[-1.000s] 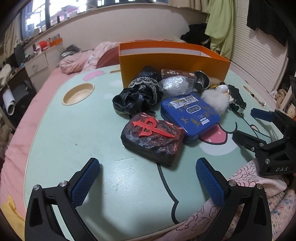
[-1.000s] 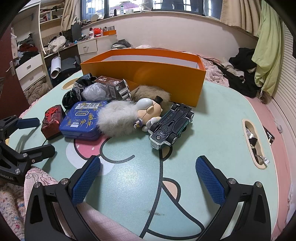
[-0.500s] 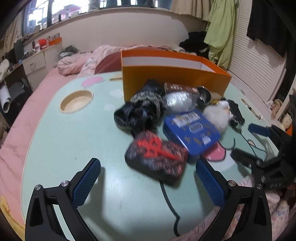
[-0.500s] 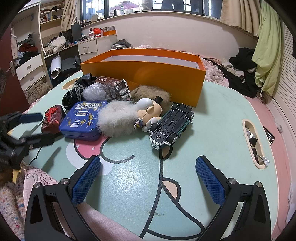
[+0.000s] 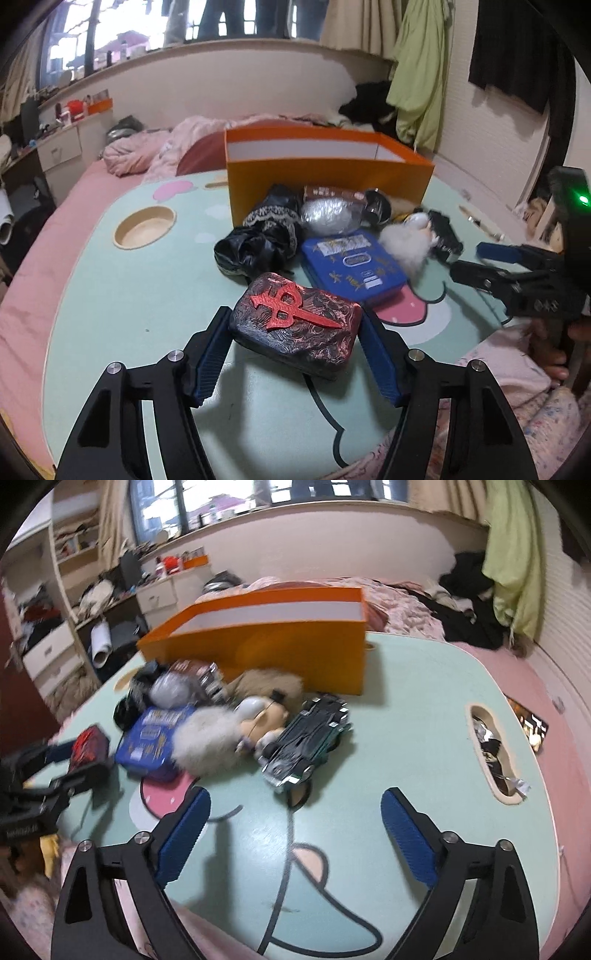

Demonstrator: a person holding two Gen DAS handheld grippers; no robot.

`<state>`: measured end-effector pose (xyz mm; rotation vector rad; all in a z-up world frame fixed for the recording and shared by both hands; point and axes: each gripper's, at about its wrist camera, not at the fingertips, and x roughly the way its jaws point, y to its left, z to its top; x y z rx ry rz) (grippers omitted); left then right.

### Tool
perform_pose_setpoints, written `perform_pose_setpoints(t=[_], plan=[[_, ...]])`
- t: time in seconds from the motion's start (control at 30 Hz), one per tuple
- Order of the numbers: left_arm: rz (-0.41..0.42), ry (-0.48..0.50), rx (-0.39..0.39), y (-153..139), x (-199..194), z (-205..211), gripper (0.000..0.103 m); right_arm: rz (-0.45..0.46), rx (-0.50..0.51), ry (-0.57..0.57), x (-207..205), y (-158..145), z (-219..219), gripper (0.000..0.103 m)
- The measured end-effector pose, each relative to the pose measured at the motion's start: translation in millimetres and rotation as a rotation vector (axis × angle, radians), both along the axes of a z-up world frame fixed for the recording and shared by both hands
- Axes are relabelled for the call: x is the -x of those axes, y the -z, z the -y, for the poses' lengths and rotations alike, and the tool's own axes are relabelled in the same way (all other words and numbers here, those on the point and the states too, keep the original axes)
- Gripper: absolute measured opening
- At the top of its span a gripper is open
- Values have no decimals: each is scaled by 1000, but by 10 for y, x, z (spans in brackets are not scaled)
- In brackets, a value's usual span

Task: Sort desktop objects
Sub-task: 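Grasp the red-and-black block with the left gripper while the right gripper grasps the toy car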

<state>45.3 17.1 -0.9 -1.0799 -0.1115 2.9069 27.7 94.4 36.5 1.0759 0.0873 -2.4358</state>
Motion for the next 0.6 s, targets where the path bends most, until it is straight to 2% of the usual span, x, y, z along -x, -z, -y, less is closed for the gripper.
perform_pose_setpoints(t=[0.07, 0.2, 0.3, 0.37, 0.4, 0.43, 0.6], plan=[[-5, -3, 9, -10, -1, -9, 68, 16, 2, 12, 49, -26, 21, 84], [-1, -5, 13, -1, 8, -10, 68, 15, -67, 37, 150, -43, 146, 68], [-2, -8, 7, 1, 6, 3, 68, 51, -50, 41, 240, -25, 136, 60], [-2, -8, 6, 4, 10, 8, 68, 47, -42, 40, 262, -16, 130, 50], [-2, -8, 6, 4, 9, 9, 68, 43, -36, 30, 265, -16, 135, 38], [-3, -9, 5, 3, 6, 13, 68, 39, -38, 31, 261, -10, 118, 33], [-10, -13, 3, 1, -1, 15, 68, -1, -42, 25, 144, 18, 26, 33]])
